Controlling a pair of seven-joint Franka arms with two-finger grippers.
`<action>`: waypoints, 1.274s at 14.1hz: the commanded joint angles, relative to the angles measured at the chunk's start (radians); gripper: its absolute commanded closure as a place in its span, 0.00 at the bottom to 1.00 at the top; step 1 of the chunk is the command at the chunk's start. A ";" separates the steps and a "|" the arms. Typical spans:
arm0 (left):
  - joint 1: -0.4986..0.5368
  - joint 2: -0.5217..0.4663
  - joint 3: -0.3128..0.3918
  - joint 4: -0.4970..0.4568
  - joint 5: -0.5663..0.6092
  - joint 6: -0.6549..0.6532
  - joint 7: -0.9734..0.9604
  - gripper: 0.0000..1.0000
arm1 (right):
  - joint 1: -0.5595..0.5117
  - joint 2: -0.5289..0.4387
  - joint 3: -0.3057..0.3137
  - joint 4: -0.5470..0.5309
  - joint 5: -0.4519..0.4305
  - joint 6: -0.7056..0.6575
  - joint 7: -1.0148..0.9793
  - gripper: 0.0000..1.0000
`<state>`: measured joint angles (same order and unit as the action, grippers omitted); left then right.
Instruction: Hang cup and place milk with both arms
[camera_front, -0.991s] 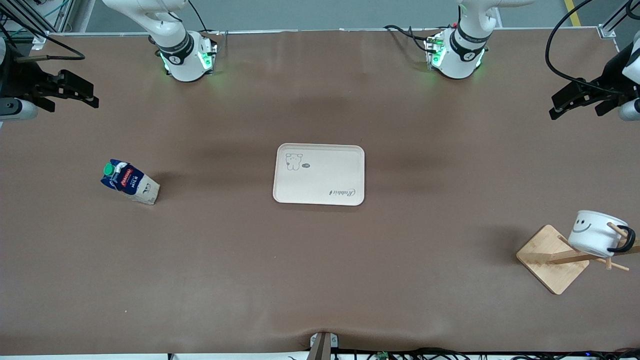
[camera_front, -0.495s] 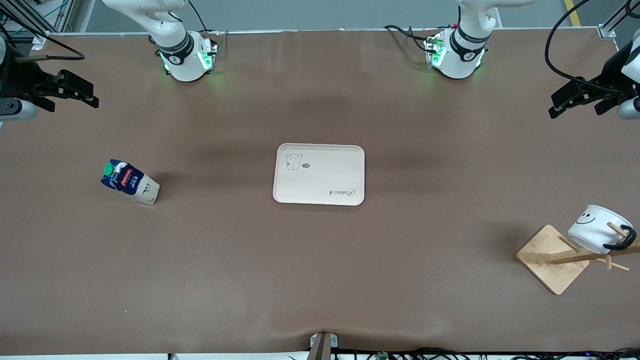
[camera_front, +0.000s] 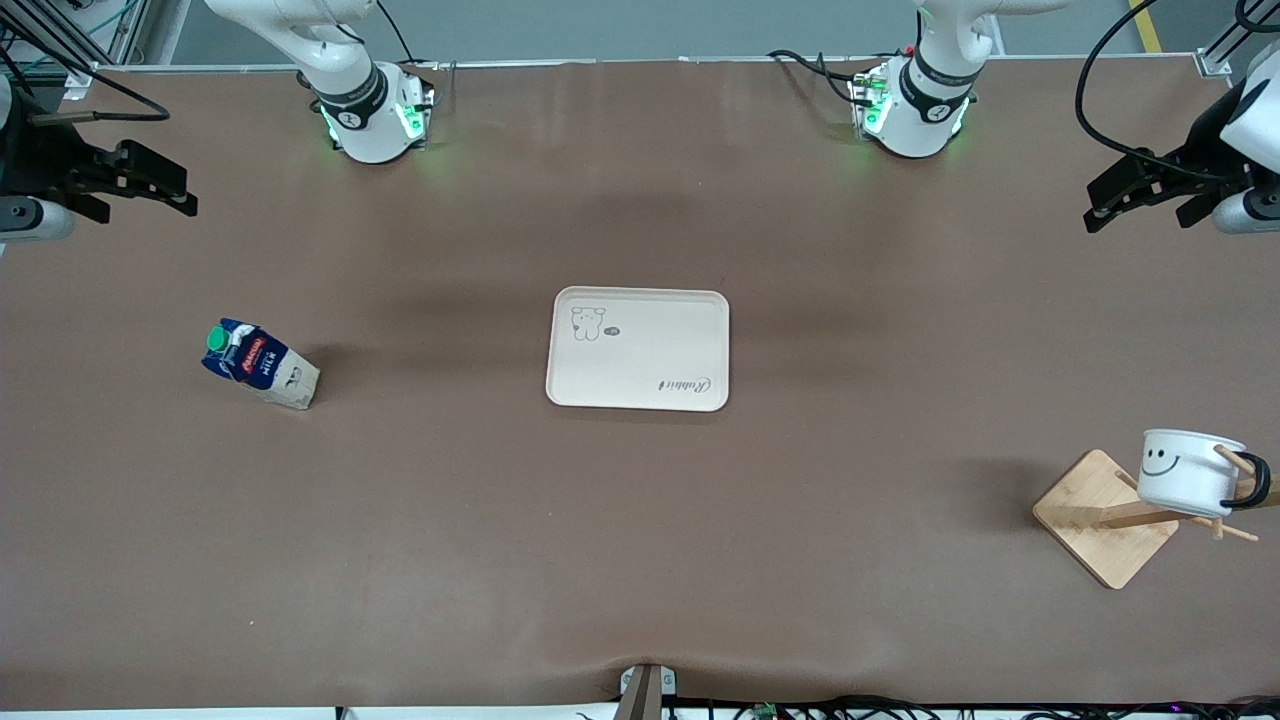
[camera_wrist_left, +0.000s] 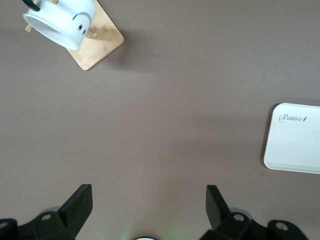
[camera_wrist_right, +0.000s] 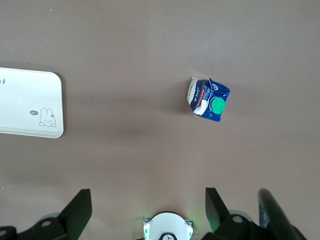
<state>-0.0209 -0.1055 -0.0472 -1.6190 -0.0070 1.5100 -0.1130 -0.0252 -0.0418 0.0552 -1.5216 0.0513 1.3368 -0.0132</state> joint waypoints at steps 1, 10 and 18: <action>-0.001 -0.002 0.000 0.027 0.010 -0.045 0.024 0.00 | -0.004 -0.020 0.003 -0.017 -0.011 0.001 0.010 0.00; -0.004 0.006 -0.010 0.030 0.041 -0.053 0.030 0.00 | -0.004 -0.020 0.002 -0.017 -0.010 -0.001 0.010 0.00; -0.002 0.012 -0.010 0.048 0.028 -0.054 0.029 0.00 | -0.005 -0.020 0.002 -0.017 -0.010 -0.001 0.010 0.00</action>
<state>-0.0249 -0.0998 -0.0513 -1.6040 0.0132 1.4737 -0.0968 -0.0252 -0.0418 0.0545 -1.5217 0.0513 1.3366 -0.0120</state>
